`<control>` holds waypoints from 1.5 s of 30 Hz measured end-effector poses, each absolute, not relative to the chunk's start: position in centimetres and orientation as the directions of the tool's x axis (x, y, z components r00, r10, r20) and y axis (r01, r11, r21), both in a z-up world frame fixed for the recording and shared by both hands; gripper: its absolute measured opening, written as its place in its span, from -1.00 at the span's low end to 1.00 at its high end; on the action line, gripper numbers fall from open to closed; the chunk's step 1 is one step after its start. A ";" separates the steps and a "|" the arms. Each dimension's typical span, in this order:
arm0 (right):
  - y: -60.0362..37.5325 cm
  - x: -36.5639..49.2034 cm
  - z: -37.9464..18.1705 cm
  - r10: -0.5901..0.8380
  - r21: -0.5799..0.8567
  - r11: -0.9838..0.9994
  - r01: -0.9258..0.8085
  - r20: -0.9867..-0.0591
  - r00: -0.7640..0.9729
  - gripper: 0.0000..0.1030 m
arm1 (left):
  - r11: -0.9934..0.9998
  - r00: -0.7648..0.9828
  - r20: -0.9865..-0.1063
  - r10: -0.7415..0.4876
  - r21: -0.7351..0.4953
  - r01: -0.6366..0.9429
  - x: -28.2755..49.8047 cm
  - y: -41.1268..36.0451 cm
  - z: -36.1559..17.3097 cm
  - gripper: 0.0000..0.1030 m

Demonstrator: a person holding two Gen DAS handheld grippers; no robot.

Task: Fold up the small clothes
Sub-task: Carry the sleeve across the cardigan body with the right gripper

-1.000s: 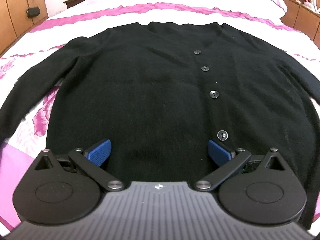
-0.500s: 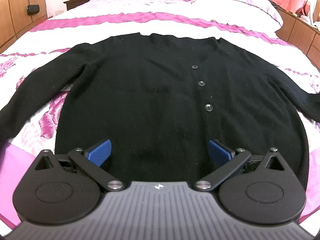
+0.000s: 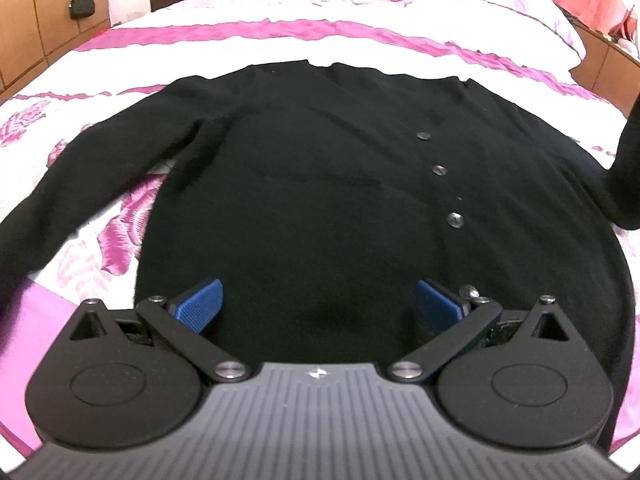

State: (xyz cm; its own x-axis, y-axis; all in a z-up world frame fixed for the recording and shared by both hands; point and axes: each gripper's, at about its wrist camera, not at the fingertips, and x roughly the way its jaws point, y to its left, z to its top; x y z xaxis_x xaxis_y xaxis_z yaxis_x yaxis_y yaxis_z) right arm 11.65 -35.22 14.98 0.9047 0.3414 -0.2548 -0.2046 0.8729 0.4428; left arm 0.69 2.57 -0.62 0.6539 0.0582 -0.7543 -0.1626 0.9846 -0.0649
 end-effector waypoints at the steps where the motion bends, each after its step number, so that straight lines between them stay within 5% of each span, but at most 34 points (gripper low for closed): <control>1: -34.0 12.2 15.1 0.354 0.437 0.873 -0.216 -0.262 0.898 -0.82 | 0.984 0.654 -0.754 0.063 -0.064 -0.169 0.8 2.9 -0.7 1.00; 15: -15.9 16.5 12.6 0.529 0.360 0.837 -0.412 -0.342 0.777 -0.83 | 0.980 0.677 -0.718 0.162 0.039 -0.193 1.3 6.0 -1.8 1.00; 36: -0.9 19.1 1.9 0.556 0.299 0.822 -0.485 -0.605 0.570 -0.76 | 0.988 0.732 -0.672 0.114 0.000 -0.155 1.0 8.0 -3.7 1.00; 39: -1.2 18.4 2.0 0.549 0.279 0.825 -0.491 -0.596 0.586 -0.64 | 0.988 0.731 -0.673 0.116 0.000 -0.157 1.1 8.1 -3.6 1.00; 42: -2.6 17.5 2.8 0.573 0.282 0.810 -0.513 -0.567 0.592 -0.11 | 0.987 0.725 -0.679 0.119 0.001 -0.161 1.1 8.2 -3.4 1.00; 45: -4.7 16.9 3.6 0.584 0.286 0.802 -0.525 -0.559 0.588 -0.06 | 0.986 0.718 -0.685 0.120 -0.001 -0.165 1.2 8.1 -3.2 1.00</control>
State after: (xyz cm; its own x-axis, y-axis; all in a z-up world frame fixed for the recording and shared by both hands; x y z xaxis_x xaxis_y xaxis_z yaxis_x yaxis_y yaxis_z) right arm 16.87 -4.67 3.61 0.5884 0.5843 -0.5589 -0.5248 0.8018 0.2858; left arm 1.20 8.14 -3.19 0.7184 0.1198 -0.6852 -0.1653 0.9862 -0.0009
